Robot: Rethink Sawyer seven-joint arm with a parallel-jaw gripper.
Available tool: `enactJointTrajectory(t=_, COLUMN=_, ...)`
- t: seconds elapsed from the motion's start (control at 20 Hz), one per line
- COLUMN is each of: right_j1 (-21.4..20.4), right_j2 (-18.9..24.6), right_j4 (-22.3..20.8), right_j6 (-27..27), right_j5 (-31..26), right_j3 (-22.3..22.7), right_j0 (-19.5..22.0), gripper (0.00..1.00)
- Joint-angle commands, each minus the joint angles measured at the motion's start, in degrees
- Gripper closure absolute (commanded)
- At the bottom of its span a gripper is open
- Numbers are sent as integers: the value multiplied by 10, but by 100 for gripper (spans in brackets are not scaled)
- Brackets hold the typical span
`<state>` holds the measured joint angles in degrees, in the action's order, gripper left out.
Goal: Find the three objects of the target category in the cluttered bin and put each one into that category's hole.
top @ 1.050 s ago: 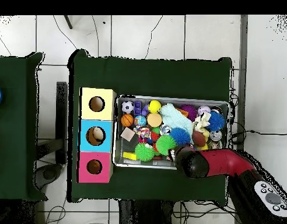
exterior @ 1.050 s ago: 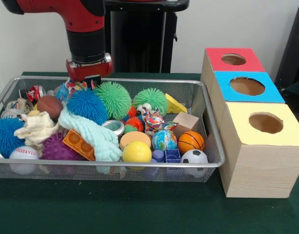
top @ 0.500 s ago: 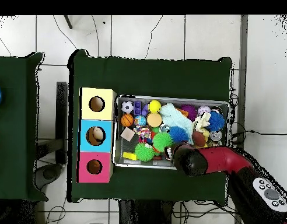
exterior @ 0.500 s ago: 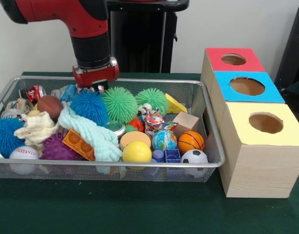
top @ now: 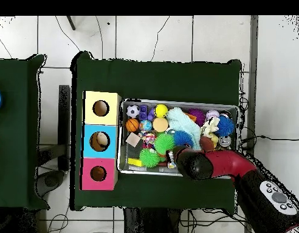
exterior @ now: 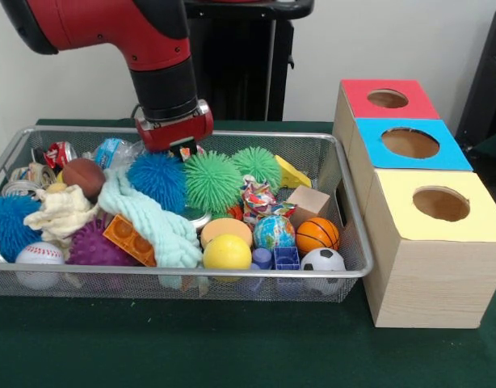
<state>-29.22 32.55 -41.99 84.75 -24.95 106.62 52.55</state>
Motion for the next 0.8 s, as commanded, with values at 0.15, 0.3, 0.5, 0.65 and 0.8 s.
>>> enactJointTrajectory(t=0.15, right_j1=32, right_j2=53, right_j4=35, right_j6=59, right_j5=69, right_j3=1, right_j0=-32, gripper=100)
enactJointTrajectory(t=0.3, right_j1=39, right_j2=51, right_j4=55, right_j6=76, right_j5=76, right_j3=8, right_j0=-37, gripper=100)
enactJointTrajectory(t=0.5, right_j1=45, right_j2=45, right_j4=69, right_j6=85, right_j5=94, right_j3=7, right_j0=-43, gripper=100)
enactJointTrajectory(t=0.65, right_j1=46, right_j2=37, right_j4=76, right_j6=100, right_j5=119, right_j3=17, right_j0=-52, gripper=100)
enactJointTrajectory(t=0.8, right_j1=37, right_j2=20, right_j4=92, right_j6=115, right_j5=127, right_j3=17, right_j0=-63, gripper=0)
